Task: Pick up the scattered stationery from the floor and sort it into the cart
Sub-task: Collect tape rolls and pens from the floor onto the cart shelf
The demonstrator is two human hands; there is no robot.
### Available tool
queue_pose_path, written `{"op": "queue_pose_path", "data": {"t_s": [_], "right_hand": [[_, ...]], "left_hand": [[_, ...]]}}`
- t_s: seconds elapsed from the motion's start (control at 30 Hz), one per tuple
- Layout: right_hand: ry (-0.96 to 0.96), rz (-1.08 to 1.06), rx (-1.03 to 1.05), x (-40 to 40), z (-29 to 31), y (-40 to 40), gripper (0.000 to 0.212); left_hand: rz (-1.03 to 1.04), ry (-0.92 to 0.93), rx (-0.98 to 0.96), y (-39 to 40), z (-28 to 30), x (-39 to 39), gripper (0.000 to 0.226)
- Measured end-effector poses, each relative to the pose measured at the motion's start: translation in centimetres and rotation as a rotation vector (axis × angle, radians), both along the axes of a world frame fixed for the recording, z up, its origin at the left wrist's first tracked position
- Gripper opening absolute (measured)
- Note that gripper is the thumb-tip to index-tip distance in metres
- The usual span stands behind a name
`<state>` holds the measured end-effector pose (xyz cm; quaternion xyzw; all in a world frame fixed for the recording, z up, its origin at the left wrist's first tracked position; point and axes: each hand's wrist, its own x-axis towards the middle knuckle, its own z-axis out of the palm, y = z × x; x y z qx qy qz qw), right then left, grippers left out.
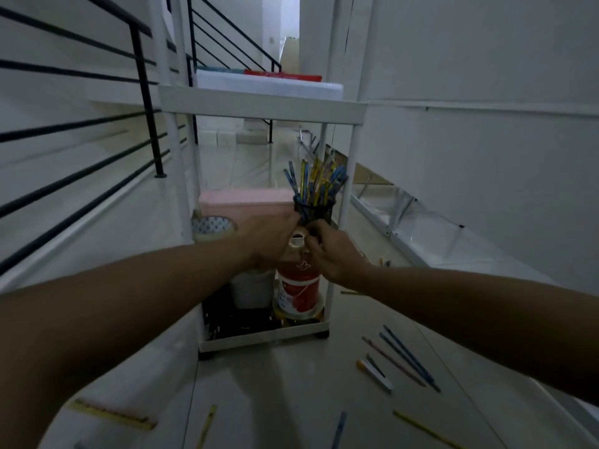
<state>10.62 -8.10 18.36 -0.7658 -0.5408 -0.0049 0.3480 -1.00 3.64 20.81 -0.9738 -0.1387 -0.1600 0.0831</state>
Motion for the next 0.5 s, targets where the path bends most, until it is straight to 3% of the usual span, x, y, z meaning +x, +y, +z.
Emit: {"op": "queue_pose_path", "data": {"t_s": [0.13, 0.23, 0.5], "right_hand": [[-0.093, 0.03, 0.013, -0.1, 0.6, 1.3, 0.017], [-0.256, 0.058, -0.115, -0.2, 0.8, 2.4, 0.036], [-0.402, 0.145, -0.232, -1.5, 1.0, 5.1, 0.033]], "left_hand": [[0.134, -0.066, 0.012, 2.7, 1.3, -1.0, 0.067], [0.261, -0.06, -0.005, 4.7, 1.6, -1.2, 0.066], [0.47, 0.285, 0.114, 7.2, 2.6, -0.6, 0.057]]}}
